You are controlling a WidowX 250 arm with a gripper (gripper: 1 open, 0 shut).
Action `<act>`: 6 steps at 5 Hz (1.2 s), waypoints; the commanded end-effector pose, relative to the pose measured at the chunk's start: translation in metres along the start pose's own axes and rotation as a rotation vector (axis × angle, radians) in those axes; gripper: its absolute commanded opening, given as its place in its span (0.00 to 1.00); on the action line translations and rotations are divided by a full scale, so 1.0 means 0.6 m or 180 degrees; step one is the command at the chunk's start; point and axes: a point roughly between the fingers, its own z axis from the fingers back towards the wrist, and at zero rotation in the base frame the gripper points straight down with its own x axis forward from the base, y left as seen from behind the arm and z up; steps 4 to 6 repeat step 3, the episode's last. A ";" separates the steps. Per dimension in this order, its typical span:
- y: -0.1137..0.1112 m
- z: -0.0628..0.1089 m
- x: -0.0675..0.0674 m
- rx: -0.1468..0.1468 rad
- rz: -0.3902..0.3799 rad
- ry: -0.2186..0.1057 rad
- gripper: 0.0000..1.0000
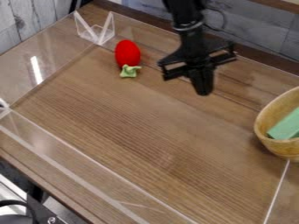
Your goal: Remove the green stick from the brown bowl and put it on the table
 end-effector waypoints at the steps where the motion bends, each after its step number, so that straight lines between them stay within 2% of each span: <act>1: -0.044 -0.010 -0.004 -0.0099 -0.0093 -0.0093 0.00; 2: -0.047 0.031 0.003 -0.0129 -0.0225 -0.0015 0.00; 3: -0.039 0.064 0.007 -0.0171 -0.0236 0.0018 0.00; 6: -0.039 0.064 0.007 -0.0171 -0.0236 0.0018 0.00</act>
